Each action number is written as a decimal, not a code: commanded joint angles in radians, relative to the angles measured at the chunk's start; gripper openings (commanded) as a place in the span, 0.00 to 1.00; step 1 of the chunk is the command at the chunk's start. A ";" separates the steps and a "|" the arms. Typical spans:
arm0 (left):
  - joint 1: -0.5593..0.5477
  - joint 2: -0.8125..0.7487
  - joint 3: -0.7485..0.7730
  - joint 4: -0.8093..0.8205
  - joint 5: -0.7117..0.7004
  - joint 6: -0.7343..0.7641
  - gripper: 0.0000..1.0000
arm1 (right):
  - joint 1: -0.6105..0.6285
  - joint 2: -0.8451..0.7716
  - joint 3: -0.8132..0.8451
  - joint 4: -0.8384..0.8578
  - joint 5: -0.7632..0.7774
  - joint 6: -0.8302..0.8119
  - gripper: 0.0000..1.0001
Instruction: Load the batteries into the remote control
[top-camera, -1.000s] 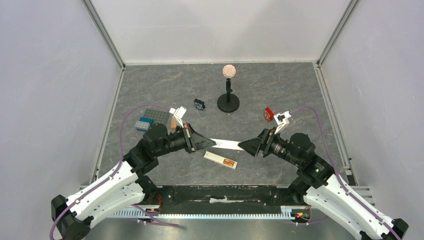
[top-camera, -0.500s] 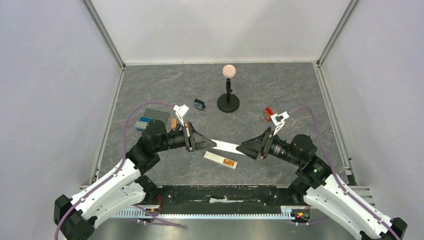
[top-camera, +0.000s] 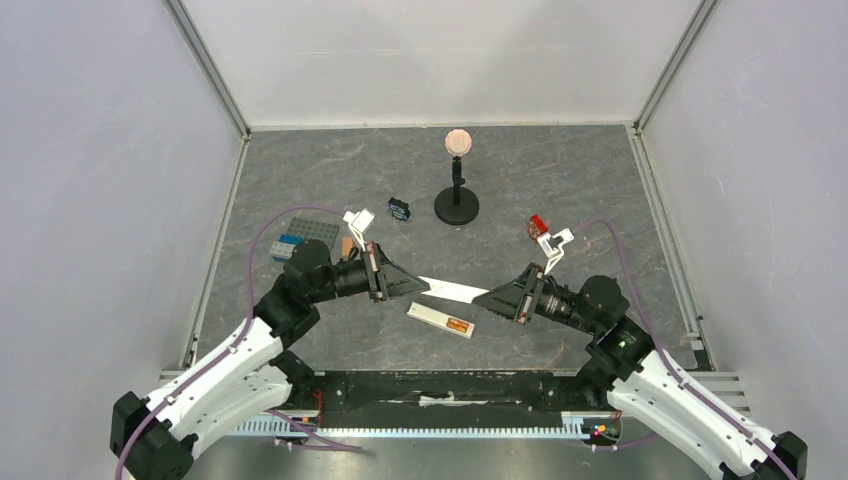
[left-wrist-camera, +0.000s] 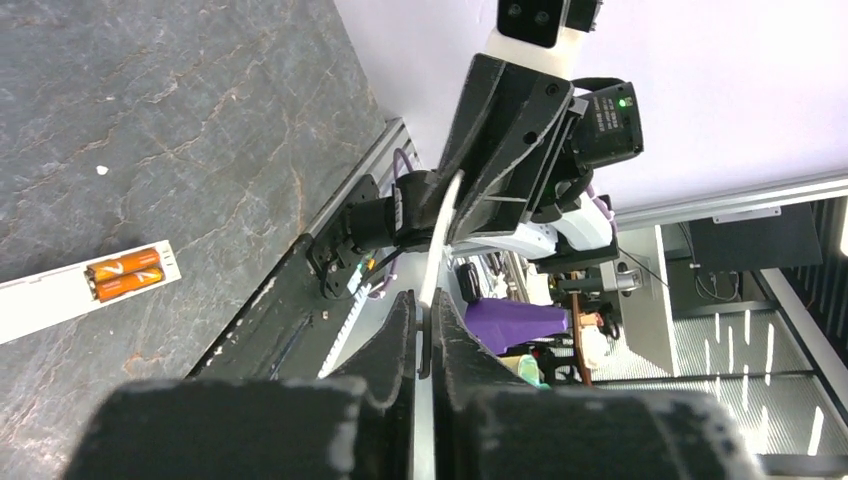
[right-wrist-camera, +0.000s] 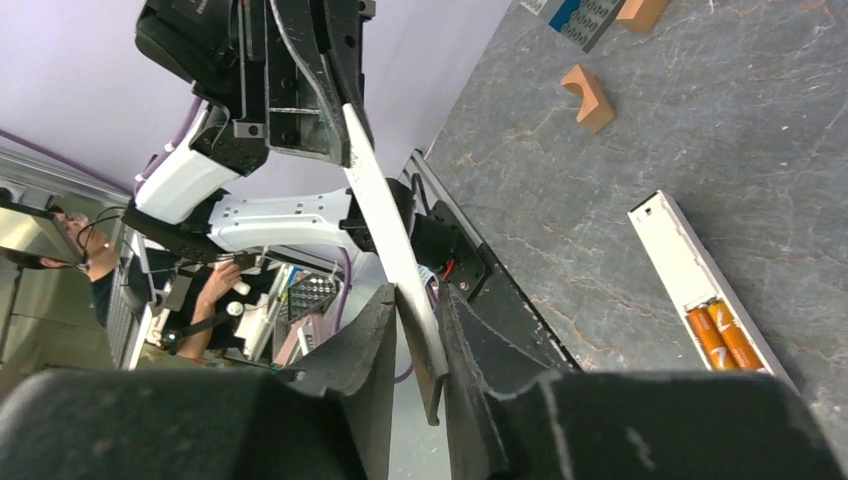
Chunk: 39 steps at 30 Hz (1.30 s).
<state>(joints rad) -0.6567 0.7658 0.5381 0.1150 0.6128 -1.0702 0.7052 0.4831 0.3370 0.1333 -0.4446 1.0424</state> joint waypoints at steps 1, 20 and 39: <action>0.011 0.003 0.007 -0.006 0.010 0.005 0.20 | 0.004 0.000 -0.014 0.065 -0.004 0.040 0.18; 0.012 0.048 0.033 -0.563 -0.685 0.288 0.54 | 0.014 0.186 -0.286 0.228 0.178 0.267 0.07; 0.012 0.172 -0.193 -0.180 -0.537 0.168 0.54 | 0.163 0.441 -0.332 0.600 0.315 0.382 0.07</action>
<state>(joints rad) -0.6472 0.9348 0.3622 -0.1986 0.0536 -0.8574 0.8574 0.8791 0.0162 0.5781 -0.1844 1.3926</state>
